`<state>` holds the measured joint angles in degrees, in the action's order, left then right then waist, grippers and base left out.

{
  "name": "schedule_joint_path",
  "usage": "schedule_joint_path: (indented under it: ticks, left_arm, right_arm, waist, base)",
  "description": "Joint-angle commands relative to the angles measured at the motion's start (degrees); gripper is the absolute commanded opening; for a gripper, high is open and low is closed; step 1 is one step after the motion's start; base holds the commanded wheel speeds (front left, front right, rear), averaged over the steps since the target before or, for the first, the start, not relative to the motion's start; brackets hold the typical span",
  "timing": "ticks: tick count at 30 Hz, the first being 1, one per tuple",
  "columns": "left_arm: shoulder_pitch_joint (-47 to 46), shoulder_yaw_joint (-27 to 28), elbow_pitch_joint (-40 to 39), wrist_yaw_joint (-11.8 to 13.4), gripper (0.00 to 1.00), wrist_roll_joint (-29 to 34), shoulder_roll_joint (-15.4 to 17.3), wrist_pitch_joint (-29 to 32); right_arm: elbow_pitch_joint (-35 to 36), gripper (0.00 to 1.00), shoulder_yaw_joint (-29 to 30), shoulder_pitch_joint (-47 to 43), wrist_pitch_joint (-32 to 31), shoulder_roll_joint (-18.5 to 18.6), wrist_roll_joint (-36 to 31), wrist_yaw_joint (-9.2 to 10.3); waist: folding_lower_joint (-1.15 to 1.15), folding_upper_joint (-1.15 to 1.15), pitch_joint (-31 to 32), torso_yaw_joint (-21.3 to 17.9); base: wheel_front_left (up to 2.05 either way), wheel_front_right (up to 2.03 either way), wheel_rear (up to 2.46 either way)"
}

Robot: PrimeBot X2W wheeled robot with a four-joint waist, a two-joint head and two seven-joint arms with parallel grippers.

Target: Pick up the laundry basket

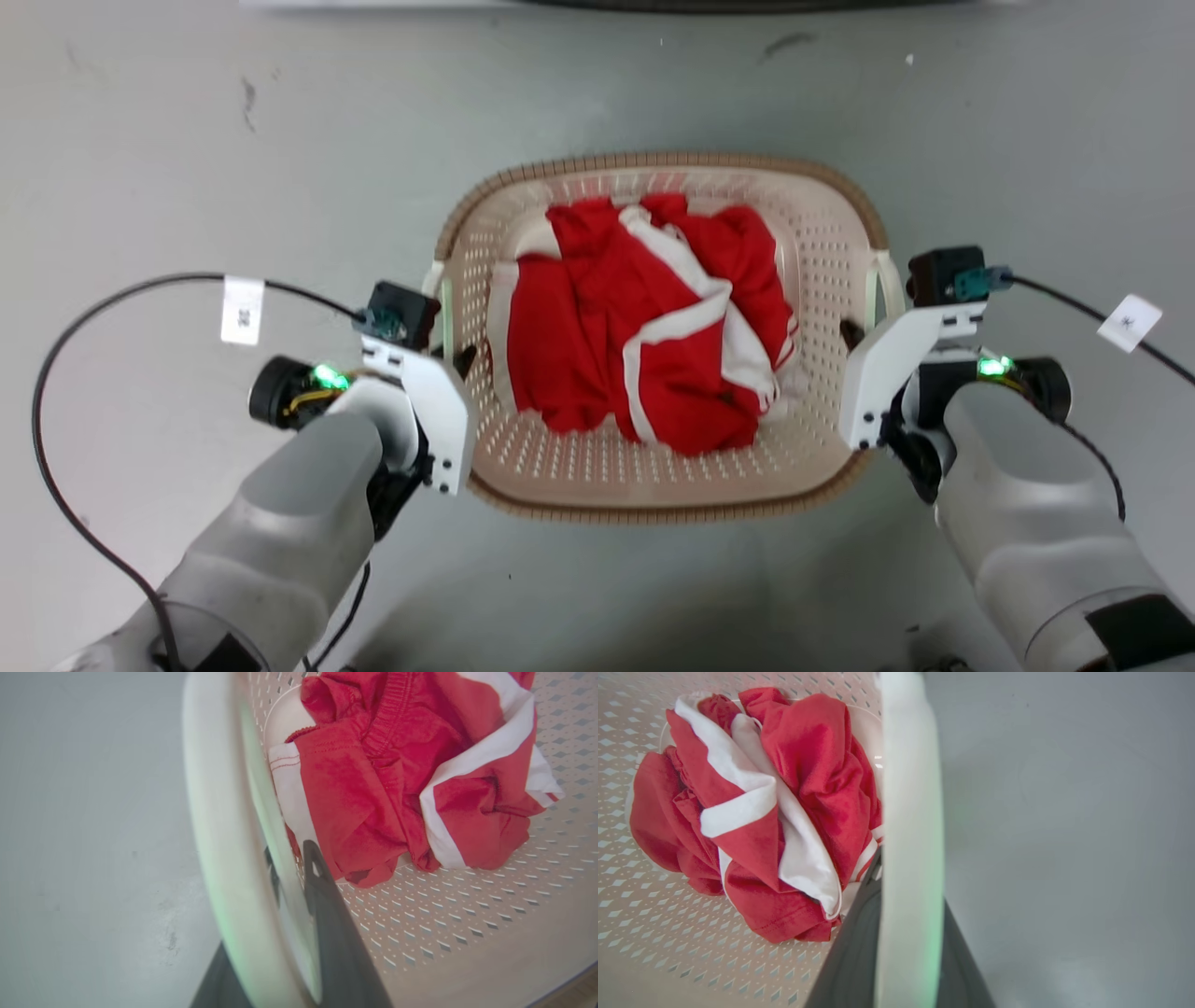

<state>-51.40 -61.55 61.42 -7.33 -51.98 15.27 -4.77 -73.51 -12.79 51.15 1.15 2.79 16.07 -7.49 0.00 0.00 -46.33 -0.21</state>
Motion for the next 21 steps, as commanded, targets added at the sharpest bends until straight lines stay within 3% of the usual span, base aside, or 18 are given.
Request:
schedule_joint_path:
  ticks: [1,21]
  left_arm:
    - [1.8,-1.7,-0.4,-0.2,0.0,-0.7,0.7,1.0]
    - [15.5,-10.5,-9.0,-0.2,0.0,-14.7,6.5,13.6]
  right_arm:
    - [0.2,0.0,-0.6,-0.7,-0.2,0.2,-0.1,0.0]
    - [-0.1,0.0,-10.4,-14.1,-17.5,0.5,2.2,0.01]
  waist:
    - [0.0,0.0,3.0,0.2]
    - [0.0,0.0,29.3,-0.5]
  base:
    - [0.0,0.0,0.0]
    - [0.0,0.0,0.0]
